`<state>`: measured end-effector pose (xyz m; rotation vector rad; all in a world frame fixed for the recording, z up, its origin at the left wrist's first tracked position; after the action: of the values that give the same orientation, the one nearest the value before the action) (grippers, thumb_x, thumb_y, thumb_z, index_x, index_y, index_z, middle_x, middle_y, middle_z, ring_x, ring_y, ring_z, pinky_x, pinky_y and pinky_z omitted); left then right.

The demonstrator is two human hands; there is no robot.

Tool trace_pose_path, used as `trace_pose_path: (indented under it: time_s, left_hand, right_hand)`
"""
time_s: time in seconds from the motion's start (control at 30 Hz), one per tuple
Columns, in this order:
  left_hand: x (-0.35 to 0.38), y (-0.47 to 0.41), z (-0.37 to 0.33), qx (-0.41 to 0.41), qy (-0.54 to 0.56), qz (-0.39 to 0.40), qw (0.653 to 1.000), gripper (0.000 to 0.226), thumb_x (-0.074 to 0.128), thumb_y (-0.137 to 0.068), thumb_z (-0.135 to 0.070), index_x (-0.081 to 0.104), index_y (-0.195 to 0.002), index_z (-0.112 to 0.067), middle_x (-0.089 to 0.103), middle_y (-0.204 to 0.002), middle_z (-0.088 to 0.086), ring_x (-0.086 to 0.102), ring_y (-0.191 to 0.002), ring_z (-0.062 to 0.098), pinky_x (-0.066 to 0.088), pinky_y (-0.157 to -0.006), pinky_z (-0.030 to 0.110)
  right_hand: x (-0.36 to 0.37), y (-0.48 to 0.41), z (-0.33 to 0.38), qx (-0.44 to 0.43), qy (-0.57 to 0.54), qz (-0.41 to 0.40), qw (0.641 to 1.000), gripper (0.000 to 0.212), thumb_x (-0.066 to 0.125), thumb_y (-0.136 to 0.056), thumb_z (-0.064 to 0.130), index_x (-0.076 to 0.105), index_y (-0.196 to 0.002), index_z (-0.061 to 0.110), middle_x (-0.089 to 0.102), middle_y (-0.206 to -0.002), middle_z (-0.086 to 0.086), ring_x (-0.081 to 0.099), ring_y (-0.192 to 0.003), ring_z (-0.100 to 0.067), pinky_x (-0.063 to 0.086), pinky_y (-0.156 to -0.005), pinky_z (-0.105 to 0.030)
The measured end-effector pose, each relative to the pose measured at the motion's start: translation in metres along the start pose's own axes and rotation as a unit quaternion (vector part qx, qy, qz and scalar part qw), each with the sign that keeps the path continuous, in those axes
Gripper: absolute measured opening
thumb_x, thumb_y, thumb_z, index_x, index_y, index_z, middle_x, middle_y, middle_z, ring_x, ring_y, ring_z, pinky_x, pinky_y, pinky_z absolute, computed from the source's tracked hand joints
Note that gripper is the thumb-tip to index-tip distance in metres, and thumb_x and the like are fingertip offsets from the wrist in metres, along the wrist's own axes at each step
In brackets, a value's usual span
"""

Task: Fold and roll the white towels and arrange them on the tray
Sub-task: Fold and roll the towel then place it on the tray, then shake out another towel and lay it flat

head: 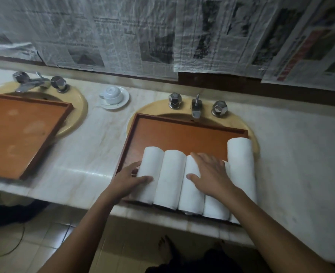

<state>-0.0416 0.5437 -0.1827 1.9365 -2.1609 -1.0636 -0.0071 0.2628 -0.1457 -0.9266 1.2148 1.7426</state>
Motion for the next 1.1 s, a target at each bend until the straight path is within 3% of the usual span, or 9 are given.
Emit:
trace_pose_path:
  time_s: [0.1,0.2,0.33,0.43,0.8,0.93,1.0,1.1]
  left_hand:
    - [0.005,0.006,-0.003,0.022,0.01,0.006,1.0,0.06,0.079,-0.082,-0.048,0.056,-0.137,-0.049,0.069,-0.121,-0.012,0.067,-0.108,0.015,0.058,-0.094,0.044]
    - [0.016,0.013,-0.002,0.039,0.007,-0.031,0.999,0.073,0.074,-0.09,-0.046,0.037,-0.152,-0.044,0.059,-0.135,-0.009,0.062,-0.116,0.016,0.055,-0.091,0.037]
    - [0.026,0.017,0.004,0.104,-0.02,-0.055,0.993,0.062,0.061,-0.092,-0.055,0.039,-0.149,-0.045,0.053,-0.14,-0.024,0.055,-0.125,0.004,0.051,-0.103,0.049]
    - [0.028,0.016,0.005,0.122,-0.041,-0.068,0.989,0.056,0.055,-0.095,-0.053,0.04,-0.149,-0.046,0.054,-0.14,-0.022,0.051,-0.129,0.005,0.047,-0.106,0.05]
    - [0.022,0.015,0.01,0.123,-0.033,-0.041,0.991,0.06,0.053,-0.096,-0.059,0.037,-0.152,-0.046,0.053,-0.144,-0.022,0.053,-0.13,0.005,0.046,-0.108,0.049]
    - [0.02,0.02,0.002,0.117,-0.032,-0.049,0.991,0.043,0.056,-0.104,-0.043,0.041,-0.144,-0.044,0.052,-0.13,-0.032,0.056,-0.115,-0.004,0.05,-0.1,0.031]
    - [0.019,0.018,0.0,0.111,-0.046,-0.077,0.99,0.054,0.056,-0.103,-0.044,0.039,-0.152,-0.032,0.052,-0.135,-0.018,0.057,-0.118,0.005,0.048,-0.097,0.03]
    - [0.019,0.015,-0.007,0.129,-0.1,-0.134,0.977,0.064,0.055,-0.1,-0.055,0.038,-0.155,-0.028,0.044,-0.152,-0.001,0.048,-0.136,0.019,0.044,-0.109,0.042]
  right_hand:
    - [0.001,-0.001,-0.002,-0.005,0.01,0.002,1.0,0.073,0.053,-0.101,0.054,0.018,-0.161,0.031,0.022,-0.168,-0.001,0.022,-0.153,-0.028,0.018,-0.123,-0.048]
    - [0.002,0.001,0.0,-0.013,0.0,-0.019,1.0,0.074,0.057,-0.1,0.048,0.016,-0.161,0.037,0.016,-0.17,-0.001,0.019,-0.154,-0.029,0.018,-0.124,-0.05]
    - [0.014,0.007,0.01,-0.115,0.016,-0.051,0.992,0.076,0.056,-0.1,0.014,0.019,-0.16,0.044,0.008,-0.172,0.001,0.007,-0.158,-0.026,0.011,-0.125,-0.049]
    - [0.028,0.007,0.016,-0.166,0.061,-0.037,0.984,0.088,0.049,-0.088,-0.005,0.027,-0.158,0.042,0.005,-0.173,0.0,0.002,-0.158,-0.024,-0.001,-0.126,-0.049]
    - [0.028,0.005,0.014,-0.164,0.04,-0.051,0.984,0.08,0.045,-0.09,-0.002,0.033,-0.157,0.04,0.014,-0.171,0.0,0.009,-0.157,-0.022,0.003,-0.126,-0.05]
    - [0.023,0.009,0.005,-0.151,-0.011,-0.085,0.985,0.059,0.048,-0.098,0.01,0.044,-0.152,0.034,0.032,-0.164,-0.001,0.023,-0.153,-0.024,0.016,-0.125,-0.05]
    - [0.016,0.014,0.0,-0.142,-0.039,-0.102,0.984,0.055,0.051,-0.098,0.013,0.048,-0.149,0.031,0.037,-0.161,0.0,0.028,-0.15,-0.022,0.022,-0.123,-0.051]
    - [0.003,0.02,-0.011,-0.12,-0.075,-0.134,0.981,0.05,0.054,-0.099,0.016,0.052,-0.147,0.029,0.041,-0.157,0.002,0.034,-0.145,-0.019,0.03,-0.119,-0.048]
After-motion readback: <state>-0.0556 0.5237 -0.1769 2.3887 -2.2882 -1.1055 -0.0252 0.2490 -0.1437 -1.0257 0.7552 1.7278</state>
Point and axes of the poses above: each hand's wrist, its own y-axis away from the middle knuckle, its own x-axis out of the palm, z = x × y, the point moved 2 cm from there along -y, towards the middle knuckle
